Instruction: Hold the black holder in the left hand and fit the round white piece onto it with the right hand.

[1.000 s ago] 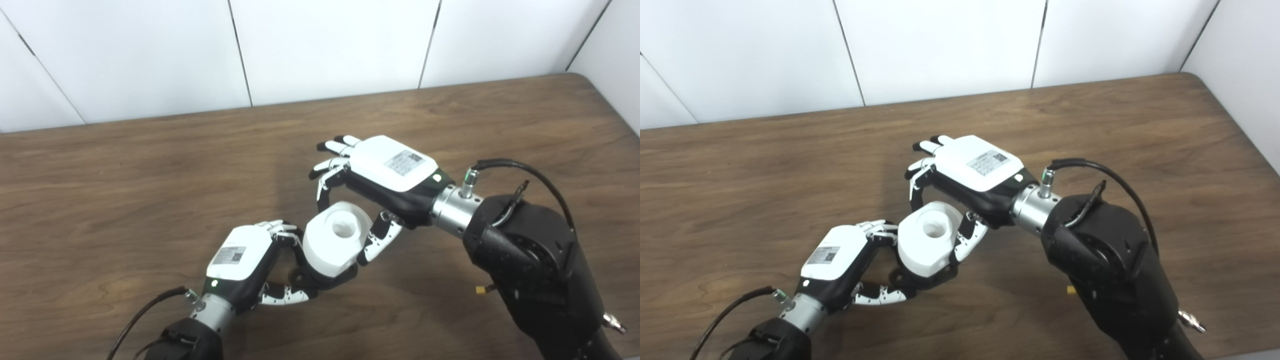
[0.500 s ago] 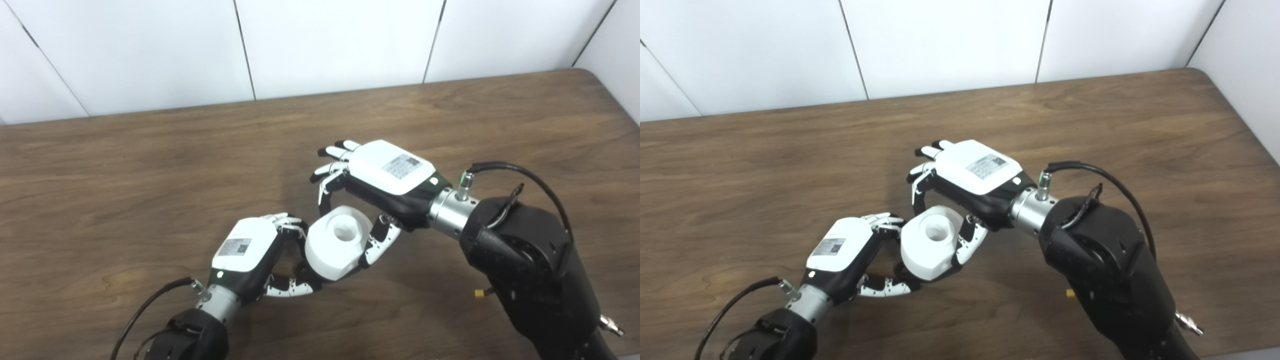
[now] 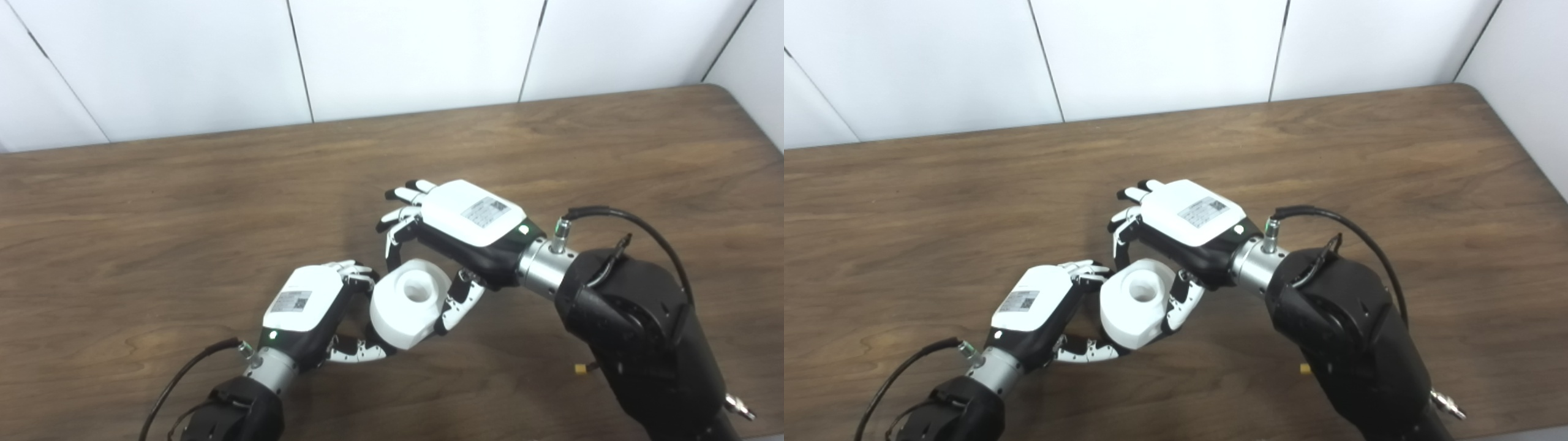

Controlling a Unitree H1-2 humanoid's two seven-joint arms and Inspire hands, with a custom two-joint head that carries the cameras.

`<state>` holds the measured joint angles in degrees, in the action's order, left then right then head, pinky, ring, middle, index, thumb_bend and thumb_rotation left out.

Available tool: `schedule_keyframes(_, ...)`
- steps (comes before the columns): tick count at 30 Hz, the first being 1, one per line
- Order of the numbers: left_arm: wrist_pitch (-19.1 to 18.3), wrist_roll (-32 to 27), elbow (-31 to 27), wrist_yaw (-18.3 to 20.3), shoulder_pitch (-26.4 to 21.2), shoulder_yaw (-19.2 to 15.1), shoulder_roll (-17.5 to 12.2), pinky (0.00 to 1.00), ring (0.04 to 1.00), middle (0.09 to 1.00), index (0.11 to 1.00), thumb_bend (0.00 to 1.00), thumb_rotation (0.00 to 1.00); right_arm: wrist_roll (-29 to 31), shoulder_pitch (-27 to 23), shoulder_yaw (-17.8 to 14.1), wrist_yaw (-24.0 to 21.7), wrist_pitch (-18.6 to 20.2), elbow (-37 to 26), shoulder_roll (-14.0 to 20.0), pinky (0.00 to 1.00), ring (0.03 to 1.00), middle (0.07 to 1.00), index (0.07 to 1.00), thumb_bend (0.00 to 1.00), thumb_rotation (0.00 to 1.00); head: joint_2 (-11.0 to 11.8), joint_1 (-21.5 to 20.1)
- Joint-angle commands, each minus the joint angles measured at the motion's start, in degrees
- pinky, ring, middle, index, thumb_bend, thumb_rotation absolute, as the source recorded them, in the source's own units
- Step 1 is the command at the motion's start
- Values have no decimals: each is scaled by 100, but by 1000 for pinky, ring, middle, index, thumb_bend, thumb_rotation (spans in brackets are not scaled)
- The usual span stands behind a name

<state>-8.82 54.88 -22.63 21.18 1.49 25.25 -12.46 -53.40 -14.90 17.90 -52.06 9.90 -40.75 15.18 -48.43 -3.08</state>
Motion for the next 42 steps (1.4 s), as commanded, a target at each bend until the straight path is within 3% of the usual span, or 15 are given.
schedule_keyframes(1,-85,18,76,302,86,113,12,850,871,800,489,517,52,-3,-110,-16,222,-154,-33,-50,1000,968,831,483,525,140,-5,-6)
schedule_keyframes(24,-190,37,-6,313,78,173,84,849,871,801,489,516,52,-25,-44,28,449,-384,296,-38,1000,965,829,484,525,137,-5,-18)
schedule_keyframes(36,-186,28,-14,290,76,171,75,844,869,800,489,516,52,-28,-142,30,-22,-199,250,56,1000,986,849,491,524,156,-12,-64)
schedule_keyframes(37,-182,22,-16,292,77,171,71,843,870,800,489,516,52,-37,-147,36,-45,-189,242,60,1000,985,849,543,767,243,-12,-64)
schedule_keyframes(38,-179,17,-19,294,78,170,66,843,870,800,489,516,52,-46,-152,41,-60,-183,234,63,1000,984,849,562,852,275,-14,-71)
schedule_keyframes(42,-171,4,-31,299,83,164,51,839,870,801,489,516,53,-68,-172,49,-136,-141,195,60,1000,986,851,596,958,332,-17,-79)
